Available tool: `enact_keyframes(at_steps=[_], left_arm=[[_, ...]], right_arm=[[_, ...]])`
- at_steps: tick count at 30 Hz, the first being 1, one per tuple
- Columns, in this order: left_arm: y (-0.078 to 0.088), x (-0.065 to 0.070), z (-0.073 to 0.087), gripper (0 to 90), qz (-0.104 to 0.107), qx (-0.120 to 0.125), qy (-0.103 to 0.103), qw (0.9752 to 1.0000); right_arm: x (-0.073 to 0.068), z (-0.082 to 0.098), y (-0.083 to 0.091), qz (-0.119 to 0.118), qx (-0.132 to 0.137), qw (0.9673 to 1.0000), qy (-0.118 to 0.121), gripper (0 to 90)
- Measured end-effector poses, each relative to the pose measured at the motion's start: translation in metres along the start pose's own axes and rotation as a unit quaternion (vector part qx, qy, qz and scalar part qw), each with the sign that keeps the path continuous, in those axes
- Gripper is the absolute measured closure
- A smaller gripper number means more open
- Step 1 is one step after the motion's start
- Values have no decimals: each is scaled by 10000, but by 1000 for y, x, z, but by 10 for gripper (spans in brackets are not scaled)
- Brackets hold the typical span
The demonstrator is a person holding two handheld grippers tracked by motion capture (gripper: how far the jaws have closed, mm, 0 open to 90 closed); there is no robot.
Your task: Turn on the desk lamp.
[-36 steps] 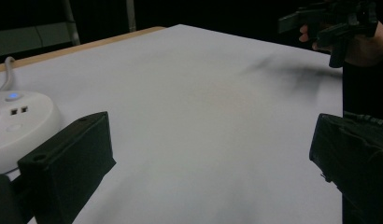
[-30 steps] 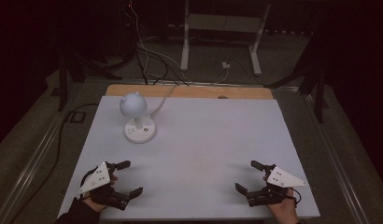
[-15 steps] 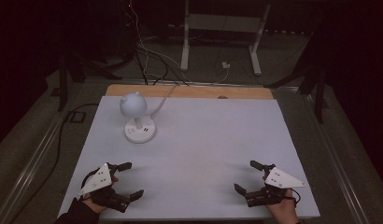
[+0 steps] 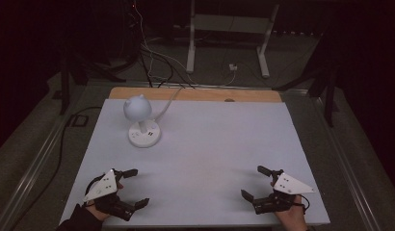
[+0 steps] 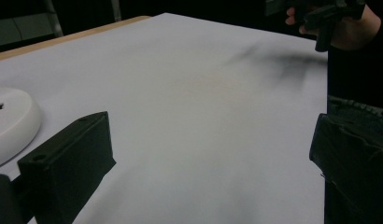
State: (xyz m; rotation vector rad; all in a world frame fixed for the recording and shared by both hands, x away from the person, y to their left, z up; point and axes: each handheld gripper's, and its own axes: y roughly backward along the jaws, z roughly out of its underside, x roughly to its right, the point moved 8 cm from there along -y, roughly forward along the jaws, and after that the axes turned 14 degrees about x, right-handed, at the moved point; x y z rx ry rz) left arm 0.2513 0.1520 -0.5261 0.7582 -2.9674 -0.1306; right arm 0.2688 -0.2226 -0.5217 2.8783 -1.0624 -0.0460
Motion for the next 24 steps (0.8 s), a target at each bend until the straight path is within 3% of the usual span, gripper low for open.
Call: enact_keyframes(at_steps=[5, 9, 14, 24], left_arm=[[-2, 6, -3, 2, 126, -54, -39, 9999], [-3, 14, -8, 2, 370, -108, 94, 9992], [-4, 17, -20, 2, 351, -13, -9, 9994], [-6, 17, -45, 2, 360, 209, -22, 9991]], right_arm=[[0, -1, 1, 17, 40, 10000, -46, 0], [0, -2, 2, 35, 73, 9999, -62, 0], [-1, -4, 3, 61, 112, 9999, -38, 0], [-1, -5, 3, 63, 118, 9999, -27, 0]])
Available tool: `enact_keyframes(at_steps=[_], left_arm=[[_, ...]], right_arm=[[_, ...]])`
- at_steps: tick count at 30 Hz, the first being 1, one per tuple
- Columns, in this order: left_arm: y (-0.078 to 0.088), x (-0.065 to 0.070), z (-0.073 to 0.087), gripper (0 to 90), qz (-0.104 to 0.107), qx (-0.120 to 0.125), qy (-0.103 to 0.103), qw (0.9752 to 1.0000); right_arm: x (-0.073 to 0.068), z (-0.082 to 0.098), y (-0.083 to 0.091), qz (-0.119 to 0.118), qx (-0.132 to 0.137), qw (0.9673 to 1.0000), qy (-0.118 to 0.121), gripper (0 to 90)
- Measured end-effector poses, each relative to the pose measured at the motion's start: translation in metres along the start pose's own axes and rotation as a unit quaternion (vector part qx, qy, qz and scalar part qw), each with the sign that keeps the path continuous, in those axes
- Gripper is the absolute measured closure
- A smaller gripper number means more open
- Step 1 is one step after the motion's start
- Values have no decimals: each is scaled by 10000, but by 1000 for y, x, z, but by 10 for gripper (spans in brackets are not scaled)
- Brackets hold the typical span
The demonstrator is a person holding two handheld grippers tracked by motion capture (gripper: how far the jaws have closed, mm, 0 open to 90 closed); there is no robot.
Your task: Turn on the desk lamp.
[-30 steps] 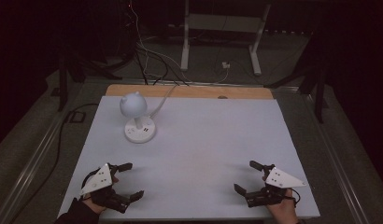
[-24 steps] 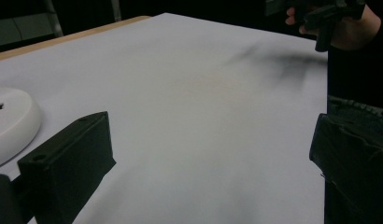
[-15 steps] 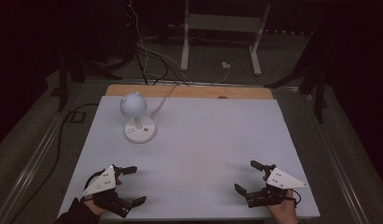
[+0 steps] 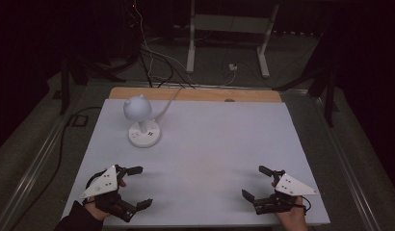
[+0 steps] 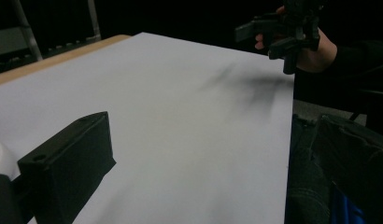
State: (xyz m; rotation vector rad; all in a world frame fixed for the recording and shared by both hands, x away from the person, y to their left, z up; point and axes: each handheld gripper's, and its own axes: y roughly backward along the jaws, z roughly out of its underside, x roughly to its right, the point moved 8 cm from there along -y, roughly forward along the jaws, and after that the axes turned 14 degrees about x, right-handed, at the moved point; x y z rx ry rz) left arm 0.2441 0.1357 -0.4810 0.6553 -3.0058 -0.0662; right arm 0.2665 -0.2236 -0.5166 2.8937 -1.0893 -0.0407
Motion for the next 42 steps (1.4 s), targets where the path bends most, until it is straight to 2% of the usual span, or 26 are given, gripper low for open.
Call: enact_keyframes(at_steps=[5, 6, 17, 21, 25, 29, 30, 32, 33, 36, 38, 42], left_arm=[[-1, -4, -4, 2, -61, -23, 5, 10000], [-3, -6, -5, 2, -135, -82, -32, 9999], [-10, -19, -11, 2, -396, -165, -67, 9991], [-12, -25, -13, 2, -515, -101, -10, 9986], [-16, -34, -15, 2, -742, -133, -60, 9971], [-19, -36, -18, 2, -833, -113, -79, 9964], [-22, -39, -20, 2, -960, -112, -94, 9953], [-23, -40, -21, 2, -990, -89, -71, 9950], [-24, -44, -21, 2, -1136, -93, -83, 9934], [-26, -49, -21, 2, -1229, -92, -4, 9924], [-28, -56, -18, 2, -1406, -163, -51, 9899], [-31, -68, -15, 2, -1647, -215, 44, 9861]], right_arm=[[-1, 0, -1, 2, -22, 10000, 5, 0], [-1, 0, -1, 1, -25, 10000, 9, 0], [0, -2, 0, 66, 40, 10000, 11, 0], [1, -2, 0, 74, 60, 10000, -6, 0], [1, -2, 0, 72, 50, 10000, -21, 0], [0, -1, 0, 63, 38, 10000, 0, 0], [0, -1, 0, 67, 47, 10000, -27, 0], [0, -1, 0, 64, 41, 10000, -51, 0], [0, -1, 0, 60, 37, 10000, -46, 0], [0, -1, 0, 54, 36, 10000, -72, 0], [0, -1, 0, 51, 31, 10000, -53, 0], [0, -1, 0, 41, 40, 10000, -71, 0]])
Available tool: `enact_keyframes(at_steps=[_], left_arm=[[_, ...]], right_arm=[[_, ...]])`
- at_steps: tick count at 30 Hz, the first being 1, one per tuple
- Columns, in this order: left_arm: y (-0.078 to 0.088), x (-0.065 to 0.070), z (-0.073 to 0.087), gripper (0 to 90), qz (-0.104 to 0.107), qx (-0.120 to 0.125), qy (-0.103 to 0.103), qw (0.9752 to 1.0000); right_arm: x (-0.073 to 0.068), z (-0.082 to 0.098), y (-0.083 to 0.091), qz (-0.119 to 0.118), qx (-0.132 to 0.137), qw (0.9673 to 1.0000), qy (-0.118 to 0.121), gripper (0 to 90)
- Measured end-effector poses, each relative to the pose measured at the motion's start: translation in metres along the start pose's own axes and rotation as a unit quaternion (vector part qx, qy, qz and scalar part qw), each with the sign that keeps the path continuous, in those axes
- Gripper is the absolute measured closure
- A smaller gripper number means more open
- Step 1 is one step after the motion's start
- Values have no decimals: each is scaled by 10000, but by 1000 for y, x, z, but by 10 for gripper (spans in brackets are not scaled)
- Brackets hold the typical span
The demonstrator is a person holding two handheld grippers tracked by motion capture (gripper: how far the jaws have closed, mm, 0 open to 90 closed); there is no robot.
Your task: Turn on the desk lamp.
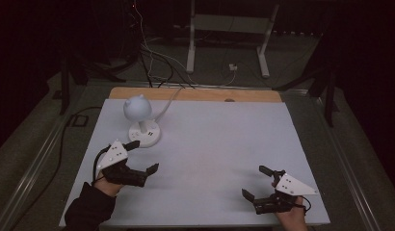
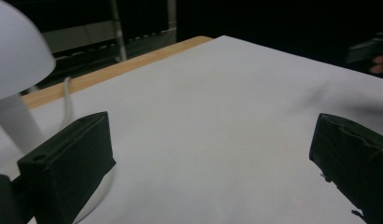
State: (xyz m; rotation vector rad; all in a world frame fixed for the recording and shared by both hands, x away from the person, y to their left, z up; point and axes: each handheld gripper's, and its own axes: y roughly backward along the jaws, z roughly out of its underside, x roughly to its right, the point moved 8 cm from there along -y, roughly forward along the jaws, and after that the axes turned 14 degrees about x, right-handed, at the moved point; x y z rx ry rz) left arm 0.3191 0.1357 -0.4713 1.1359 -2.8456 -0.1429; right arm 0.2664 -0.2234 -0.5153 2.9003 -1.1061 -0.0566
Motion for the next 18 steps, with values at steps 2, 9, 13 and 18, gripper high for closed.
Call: enact_keyframes(at_steps=[2, 9, 13, 18], left_arm=[[-3, -7, 1, 3, -247, -18, 38, 9997], [-9, -27, 3, 3, -821, 31, 251, 9963], [-12, -34, 3, 3, -1123, 8, 343, 9931], [-15, -45, 3, 3, -1558, 112, 435, 9868]], right_arm=[[0, 0, 0, -3, -12, 10000, 18, 0], [0, 0, 1, 1, -6, 10000, -2, 0], [1, 0, 1, -1, -3, 10000, -18, 0], [0, 1, 0, -12, -19, 10000, -27, 0]])
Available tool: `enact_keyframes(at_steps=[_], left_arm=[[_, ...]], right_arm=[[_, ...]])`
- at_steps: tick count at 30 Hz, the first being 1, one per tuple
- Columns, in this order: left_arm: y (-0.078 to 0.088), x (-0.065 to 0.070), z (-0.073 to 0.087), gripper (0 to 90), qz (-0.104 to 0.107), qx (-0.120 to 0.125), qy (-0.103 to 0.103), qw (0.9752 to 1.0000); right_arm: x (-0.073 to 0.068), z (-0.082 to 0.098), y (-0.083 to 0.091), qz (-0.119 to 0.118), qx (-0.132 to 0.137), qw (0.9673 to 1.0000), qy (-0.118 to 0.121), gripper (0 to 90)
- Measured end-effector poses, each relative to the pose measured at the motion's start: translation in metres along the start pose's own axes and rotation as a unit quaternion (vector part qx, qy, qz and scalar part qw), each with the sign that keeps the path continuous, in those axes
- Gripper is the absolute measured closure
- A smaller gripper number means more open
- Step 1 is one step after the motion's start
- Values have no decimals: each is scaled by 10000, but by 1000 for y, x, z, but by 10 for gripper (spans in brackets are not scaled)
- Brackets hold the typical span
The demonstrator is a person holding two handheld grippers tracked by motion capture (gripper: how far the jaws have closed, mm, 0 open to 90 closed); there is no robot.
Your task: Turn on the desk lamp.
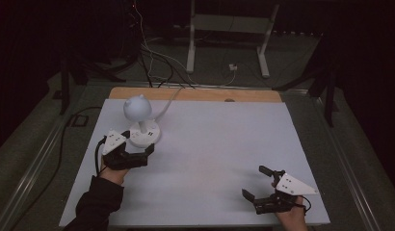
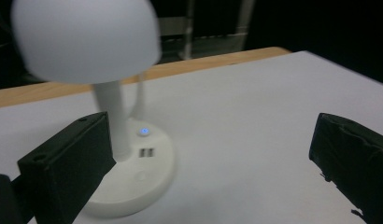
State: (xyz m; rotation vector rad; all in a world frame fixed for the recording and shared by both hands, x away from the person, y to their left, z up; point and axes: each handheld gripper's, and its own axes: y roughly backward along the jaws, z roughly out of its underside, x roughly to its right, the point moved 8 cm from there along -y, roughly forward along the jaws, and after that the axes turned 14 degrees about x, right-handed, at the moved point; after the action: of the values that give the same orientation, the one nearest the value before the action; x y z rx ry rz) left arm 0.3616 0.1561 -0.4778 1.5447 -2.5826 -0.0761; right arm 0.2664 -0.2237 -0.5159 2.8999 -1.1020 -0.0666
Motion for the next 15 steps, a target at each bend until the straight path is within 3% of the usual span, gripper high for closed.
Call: enact_keyframes(at_steps=[1, 2, 5, 7, 15], left_arm=[[0, 0, 0, 3, 0, 0, 0, 10000], [-2, -2, 0, 3, -58, -48, 133, 9999], [-5, -4, 1, 3, -317, -103, 97, 9994], [-8, -5, 1, 3, -326, -119, 209, 9992], [-19, -9, 7, 3, -608, -355, 61, 9975]], right_arm=[[0, 0, 0, -2, -5, 10000, 9, 0], [0, 0, 0, -2, -5, 10000, 14, 0], [1, 0, 0, 3, 13, 10000, -6, 0], [1, 0, 0, 2, -2, 10000, -6, 0], [1, 0, 1, 3, 9, 10000, -22, 0]])
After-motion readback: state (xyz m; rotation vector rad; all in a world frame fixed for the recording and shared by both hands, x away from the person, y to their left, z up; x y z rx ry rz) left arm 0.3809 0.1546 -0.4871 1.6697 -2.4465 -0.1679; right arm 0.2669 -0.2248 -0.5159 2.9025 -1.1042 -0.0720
